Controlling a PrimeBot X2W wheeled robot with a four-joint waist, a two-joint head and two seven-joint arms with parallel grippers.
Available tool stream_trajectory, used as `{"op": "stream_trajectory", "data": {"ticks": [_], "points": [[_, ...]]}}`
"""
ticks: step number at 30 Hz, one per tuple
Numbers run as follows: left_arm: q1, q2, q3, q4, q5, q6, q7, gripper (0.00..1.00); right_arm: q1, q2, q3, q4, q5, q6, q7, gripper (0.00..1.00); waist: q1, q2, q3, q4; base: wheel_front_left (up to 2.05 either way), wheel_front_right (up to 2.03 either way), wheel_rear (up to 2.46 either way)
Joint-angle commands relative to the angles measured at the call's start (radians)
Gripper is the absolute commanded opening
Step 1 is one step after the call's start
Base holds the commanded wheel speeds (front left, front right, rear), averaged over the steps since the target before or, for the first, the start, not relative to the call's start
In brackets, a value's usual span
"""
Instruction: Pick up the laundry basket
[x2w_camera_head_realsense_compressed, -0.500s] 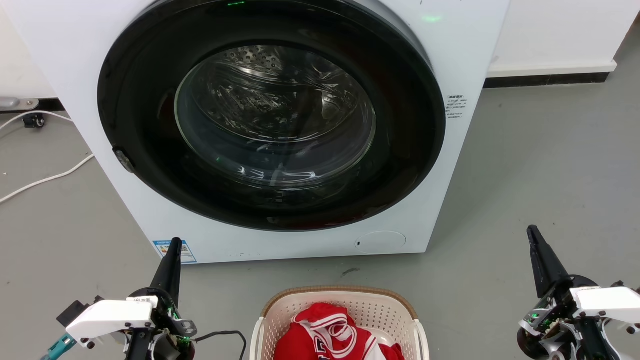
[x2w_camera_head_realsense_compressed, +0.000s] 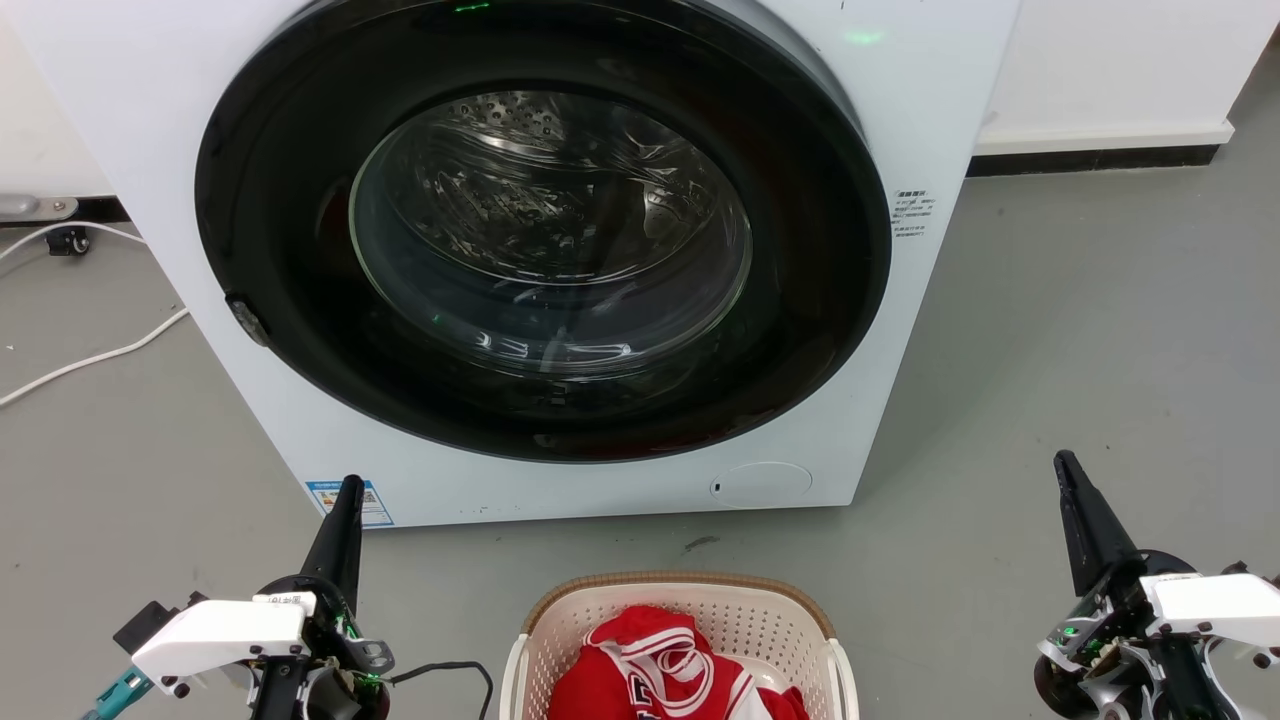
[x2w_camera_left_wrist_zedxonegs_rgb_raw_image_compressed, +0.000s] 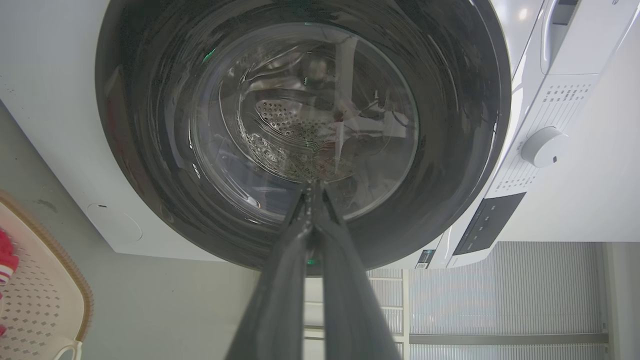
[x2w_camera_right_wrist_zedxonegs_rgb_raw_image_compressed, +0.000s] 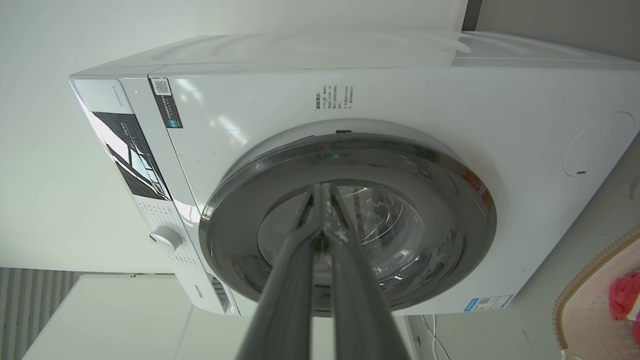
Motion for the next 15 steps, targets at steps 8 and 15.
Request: {"op": "stream_trajectory", "data": {"ticks": [8, 15], "points": [[-0.009, -0.001, 0.004, 0.001, 0.002, -0.003, 0.003, 0.0, -0.01, -0.002, 0.0, 0.001, 0.004, 0.0, 0.001, 0.0, 0.0, 0.0, 0.0, 0.0, 0.0, 0.0, 0.0], [0.014, -0.003, -0.006, 0.013, 0.003, 0.0, -0.007, 1.0, 0.015, 0.001, 0.005, 0.016, -0.004, 0.0, -0.006, 1.0, 0.0001, 0.0, 0.0, 0.0, 0.0, 0.0, 0.0]]}}
